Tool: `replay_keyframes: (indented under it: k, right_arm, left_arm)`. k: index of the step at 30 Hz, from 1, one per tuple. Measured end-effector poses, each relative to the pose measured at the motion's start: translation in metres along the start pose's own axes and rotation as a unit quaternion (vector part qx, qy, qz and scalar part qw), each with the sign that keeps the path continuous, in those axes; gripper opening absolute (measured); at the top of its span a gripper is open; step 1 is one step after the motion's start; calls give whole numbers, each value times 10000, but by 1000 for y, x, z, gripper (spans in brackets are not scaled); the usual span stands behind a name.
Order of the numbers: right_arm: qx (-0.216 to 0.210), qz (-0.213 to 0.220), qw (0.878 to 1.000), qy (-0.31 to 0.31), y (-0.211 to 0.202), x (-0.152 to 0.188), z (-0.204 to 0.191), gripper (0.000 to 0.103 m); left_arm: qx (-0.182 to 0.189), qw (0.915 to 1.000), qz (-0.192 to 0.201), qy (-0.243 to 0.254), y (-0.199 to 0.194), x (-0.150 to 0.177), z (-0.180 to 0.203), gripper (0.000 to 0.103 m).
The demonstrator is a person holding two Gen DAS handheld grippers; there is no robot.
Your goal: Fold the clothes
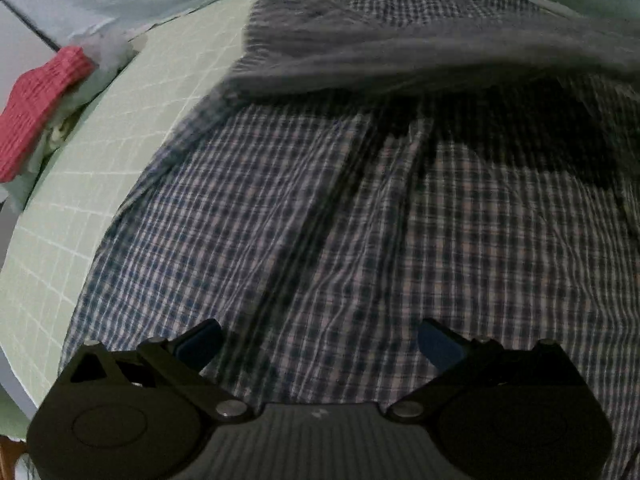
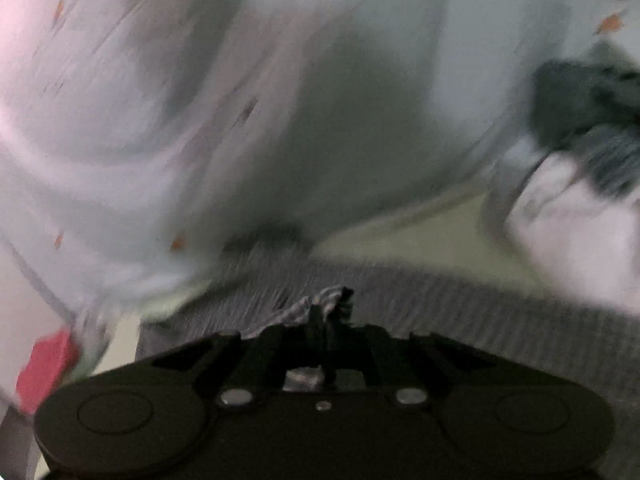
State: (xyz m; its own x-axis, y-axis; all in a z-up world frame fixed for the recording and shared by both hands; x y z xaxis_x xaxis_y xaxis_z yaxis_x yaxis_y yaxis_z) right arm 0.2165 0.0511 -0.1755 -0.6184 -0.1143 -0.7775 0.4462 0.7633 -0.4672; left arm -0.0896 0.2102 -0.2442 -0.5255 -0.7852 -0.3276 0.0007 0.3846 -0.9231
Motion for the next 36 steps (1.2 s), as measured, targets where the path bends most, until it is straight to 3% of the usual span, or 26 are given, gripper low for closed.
replay_keyframes:
  k: [4,8,9,11,12,13,15,16,17,19,22,26,31,36]
  right_arm:
    - [853,184,9961,-160,10,-11,40,2]
    - [1385,-491,9890,-139,25,10,68,6]
    - [1464,-655,9870,-90,27,17,73,14]
    - [1673,-772,9829,-1,21,28,74,48]
    - [1751,-759,9816,-21,17,34,71,71]
    - [1813,-708,9809,-61,12,37,66,82]
    - [1834,-601,9811,-115,0,45,51,88]
    - [1776,-551,9825,-106,-7,47,42,99]
    - [1682,-487,9845,-83,-13,49,33,103]
    - [1507,-380,9878,-102,-26,56,12,103]
    - [1297,-277,9909,-241,-42,70,-24,103]
    - [1319,-284,9907,-194,-54,98,-73,103]
    - [1204,-760,9898,-14,-66,151,-148,103]
    - [1001,-1108,9888,-86,-64,211,-228,98]
  left_arm:
    - [111,9996,-84,-229,3,1,-9,103]
    - [185,9992,-134,-339,5,1,-14,103]
    - [203,9990,-136,-361,5,1,-15,103]
    - [247,9987,-143,-415,6,1,-16,103]
    - [286,9984,-157,-460,7,1,-18,103]
    - [337,9981,-191,-481,8,2,-19,103]
    - [448,9975,-283,-470,11,1,-21,103]
    - [503,9971,-329,-464,12,1,-21,103]
    - [540,9970,-356,-423,13,1,-23,103]
    - [569,9975,-256,-321,9,2,-28,103]
    - [909,9956,62,-218,-3,4,-44,103]
    - [1231,9909,536,-131,-20,7,-85,103]
    - [1142,9884,1005,5,-33,17,-159,103]
    - [1062,9873,1185,-29,-35,22,-228,103]
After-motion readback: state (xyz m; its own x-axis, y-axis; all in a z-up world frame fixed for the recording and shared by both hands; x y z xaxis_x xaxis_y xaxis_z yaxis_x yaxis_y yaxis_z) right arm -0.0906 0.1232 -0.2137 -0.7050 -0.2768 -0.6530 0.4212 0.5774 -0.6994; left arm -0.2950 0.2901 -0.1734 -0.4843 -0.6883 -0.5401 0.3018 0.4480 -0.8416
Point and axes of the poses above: each gripper's, at about its wrist camera, not at the fingertips, and y roughly the way its jaws point, z to its right, x to its underside, the point moved 4 cm from there along y, roughly the way its jaws point, and after that the axes turned 2 degrees about -y, right-handed, at the moved point
